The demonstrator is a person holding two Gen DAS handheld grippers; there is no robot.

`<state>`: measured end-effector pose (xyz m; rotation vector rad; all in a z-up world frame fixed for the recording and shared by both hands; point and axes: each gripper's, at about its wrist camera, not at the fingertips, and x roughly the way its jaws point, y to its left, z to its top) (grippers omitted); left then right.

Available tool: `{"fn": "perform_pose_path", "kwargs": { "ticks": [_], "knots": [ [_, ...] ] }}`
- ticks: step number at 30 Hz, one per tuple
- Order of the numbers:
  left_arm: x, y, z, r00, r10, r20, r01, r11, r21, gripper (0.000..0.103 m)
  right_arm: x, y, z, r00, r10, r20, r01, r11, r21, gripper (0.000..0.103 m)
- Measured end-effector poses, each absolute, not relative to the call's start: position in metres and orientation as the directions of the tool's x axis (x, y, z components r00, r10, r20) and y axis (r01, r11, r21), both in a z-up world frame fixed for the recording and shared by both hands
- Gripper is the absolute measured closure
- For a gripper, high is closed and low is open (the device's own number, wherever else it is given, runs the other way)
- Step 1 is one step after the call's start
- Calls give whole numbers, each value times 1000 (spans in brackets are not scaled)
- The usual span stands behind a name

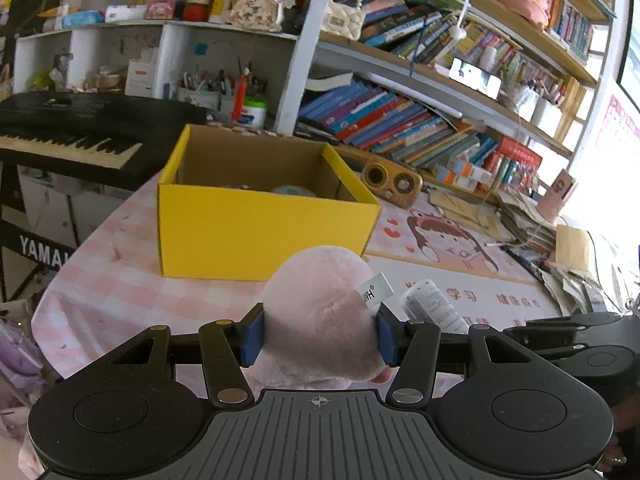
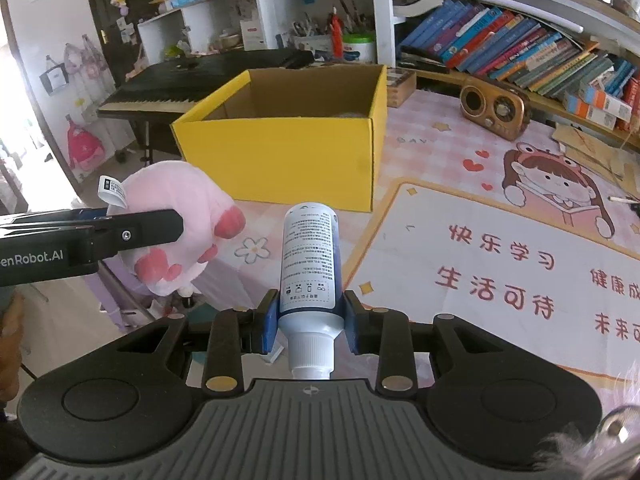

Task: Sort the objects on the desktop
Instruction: 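Carry the pig and spray bottle with both tools over the yellow box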

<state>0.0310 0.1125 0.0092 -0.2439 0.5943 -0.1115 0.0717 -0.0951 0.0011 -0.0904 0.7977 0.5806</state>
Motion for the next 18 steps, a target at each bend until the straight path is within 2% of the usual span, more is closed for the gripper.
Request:
{"fn": "perform_pose_path", "kwargs": {
  "ticks": [9, 18],
  "knots": [
    [43, 124, 16, 846, -129, -517, -14, 964, -264, 49, 88, -81, 12, 543, 487, -685, -556, 819, 141, 73],
    [69, 128, 38, 888, -49, -457, -74, 966, -246, 49, 125, -70, 26, 527, 553, -645, -612, 774, 163, 73]
  ]
}}
